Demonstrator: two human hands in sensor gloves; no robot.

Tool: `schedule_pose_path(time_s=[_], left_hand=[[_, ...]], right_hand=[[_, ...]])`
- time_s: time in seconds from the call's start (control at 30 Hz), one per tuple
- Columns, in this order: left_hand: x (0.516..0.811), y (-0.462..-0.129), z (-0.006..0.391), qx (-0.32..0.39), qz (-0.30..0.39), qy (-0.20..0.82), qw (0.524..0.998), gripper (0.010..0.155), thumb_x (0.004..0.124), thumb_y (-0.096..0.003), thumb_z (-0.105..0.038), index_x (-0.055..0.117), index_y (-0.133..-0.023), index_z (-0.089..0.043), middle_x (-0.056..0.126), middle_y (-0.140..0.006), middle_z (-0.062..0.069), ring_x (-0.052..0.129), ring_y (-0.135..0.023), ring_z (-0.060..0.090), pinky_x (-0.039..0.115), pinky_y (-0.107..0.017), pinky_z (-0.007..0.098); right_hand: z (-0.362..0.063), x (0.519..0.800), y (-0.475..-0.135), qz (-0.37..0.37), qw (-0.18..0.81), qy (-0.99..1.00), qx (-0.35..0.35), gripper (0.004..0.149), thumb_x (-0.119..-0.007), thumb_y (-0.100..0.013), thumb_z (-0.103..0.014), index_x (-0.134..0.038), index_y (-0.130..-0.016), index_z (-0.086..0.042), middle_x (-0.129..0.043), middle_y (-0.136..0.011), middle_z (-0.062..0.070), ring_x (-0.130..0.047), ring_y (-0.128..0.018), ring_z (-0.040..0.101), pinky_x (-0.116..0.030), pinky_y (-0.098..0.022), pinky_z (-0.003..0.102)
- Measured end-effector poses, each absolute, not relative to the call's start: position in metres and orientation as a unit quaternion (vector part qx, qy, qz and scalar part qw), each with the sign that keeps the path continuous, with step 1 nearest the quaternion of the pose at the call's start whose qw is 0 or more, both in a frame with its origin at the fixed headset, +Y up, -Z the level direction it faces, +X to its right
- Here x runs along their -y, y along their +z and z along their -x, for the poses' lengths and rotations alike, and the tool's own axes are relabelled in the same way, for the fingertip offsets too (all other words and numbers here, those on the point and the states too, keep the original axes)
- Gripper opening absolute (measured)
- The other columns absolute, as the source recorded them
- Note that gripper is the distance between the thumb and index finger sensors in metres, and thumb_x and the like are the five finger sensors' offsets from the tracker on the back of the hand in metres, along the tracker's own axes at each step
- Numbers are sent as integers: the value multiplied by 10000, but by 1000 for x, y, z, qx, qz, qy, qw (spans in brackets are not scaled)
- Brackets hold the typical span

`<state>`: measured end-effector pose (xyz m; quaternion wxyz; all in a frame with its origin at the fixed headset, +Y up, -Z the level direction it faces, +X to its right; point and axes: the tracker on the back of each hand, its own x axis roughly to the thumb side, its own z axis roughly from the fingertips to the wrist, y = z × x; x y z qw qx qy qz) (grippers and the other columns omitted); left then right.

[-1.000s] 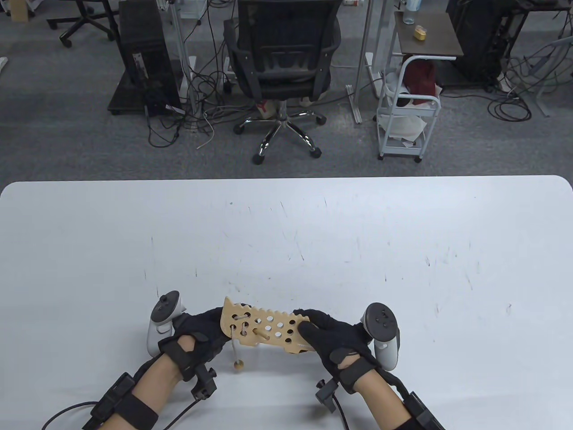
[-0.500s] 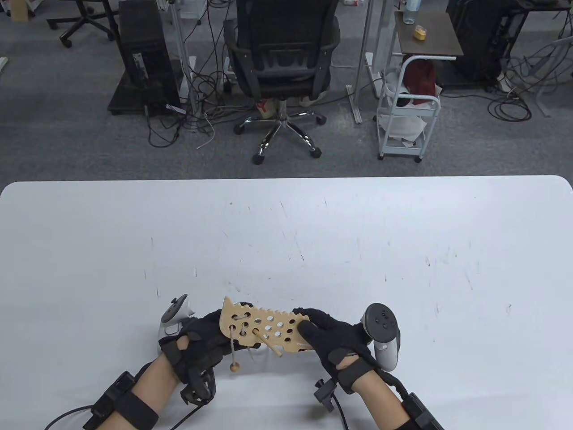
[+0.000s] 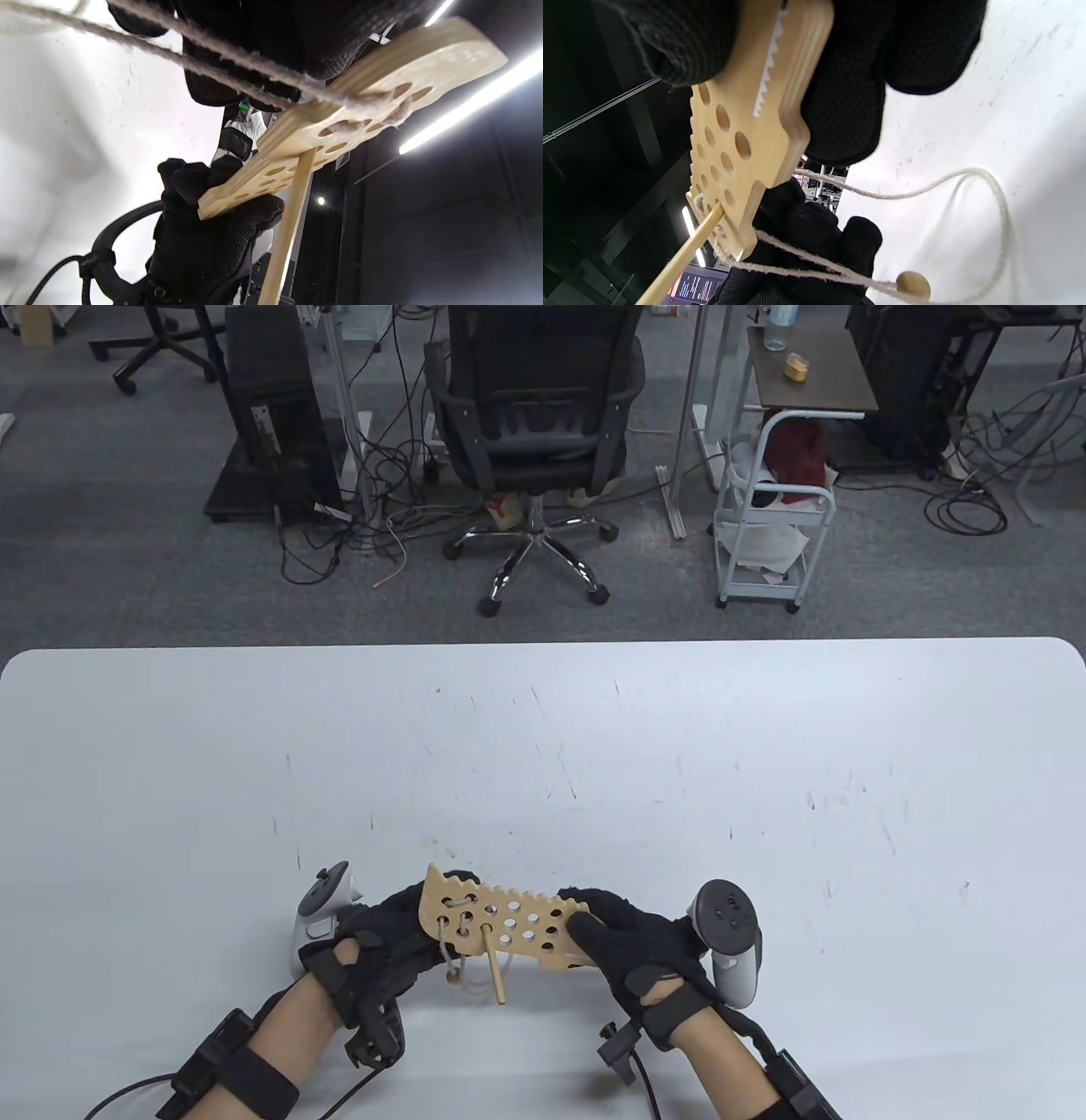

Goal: Thread rope through all holes on crocodile lacing toy

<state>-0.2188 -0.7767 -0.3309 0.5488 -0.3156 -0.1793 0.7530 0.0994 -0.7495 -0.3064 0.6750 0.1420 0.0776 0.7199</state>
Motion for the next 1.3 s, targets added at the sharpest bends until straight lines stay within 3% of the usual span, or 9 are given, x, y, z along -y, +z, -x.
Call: schedule_pose_path(time_s=[0.27,0.4,0.53,0.67,0.9,1.1,1.3], left_hand=[[765,-336,242,136,210,739,626,586,709,-501,-433,556,-1065,-388,646,-1083,-6,667,-991,284,517,-782,527],[757,-335,251,134,161,728,653,626,709,-504,-494,481,-1084,-440,515,-1127,16,538,-1034,310,463,-792,528],[744,-332,255,150,98,674,717,665,727,-496,-543,422,-1086,-506,381,-1157,28,416,-1064,324,412,-803,532],[729,-325,251,179,31,600,779,668,758,-479,-543,444,-1069,-555,279,-1171,27,317,-1085,328,370,-808,536],[716,-312,234,237,-9,504,830,648,816,-455,-505,533,-1031,-589,167,-1179,-1,177,-1115,319,289,-814,568],[707,-299,215,280,-69,335,897,693,875,-413,-522,541,-1012,-618,62,-1163,-44,67,-1118,300,214,-814,583],[703,-291,203,305,-89,271,909,687,921,-396,-479,597,-983,-629,50,-1163,-76,5,-1111,300,153,-809,589]], right_hand=[[-105,748,-307,-122,674,725,-68,451,-793,-447,-416,-806,-861,-235,-1020,-678,45,-1053,-534,258,-797,-478,489],[-106,749,-307,-110,672,729,-67,453,-795,-449,-415,-806,-859,-225,-1021,-673,47,-1056,-528,258,-799,-476,489],[-108,748,-307,-98,670,733,-64,454,-795,-449,-416,-806,-859,-221,-1021,-673,49,-1057,-527,257,-800,-478,485],[-109,748,-307,-87,669,736,-62,453,-796,-450,-414,-807,-858,-218,-1022,-671,51,-1057,-525,260,-800,-473,490],[-110,749,-307,-77,671,735,-64,456,-800,-449,-414,-807,-857,-211,-1023,-669,53,-1057,-523,262,-802,-470,490],[-109,750,-306,-70,671,735,-70,455,-800,-452,-409,-807,-855,-198,-1023,-665,57,-1058,-521,264,-801,-469,490],[-107,752,-306,-70,669,736,-79,456,-801,-451,-409,-806,-855,-197,-1023,-666,59,-1059,-520,263,-802,-469,490]])
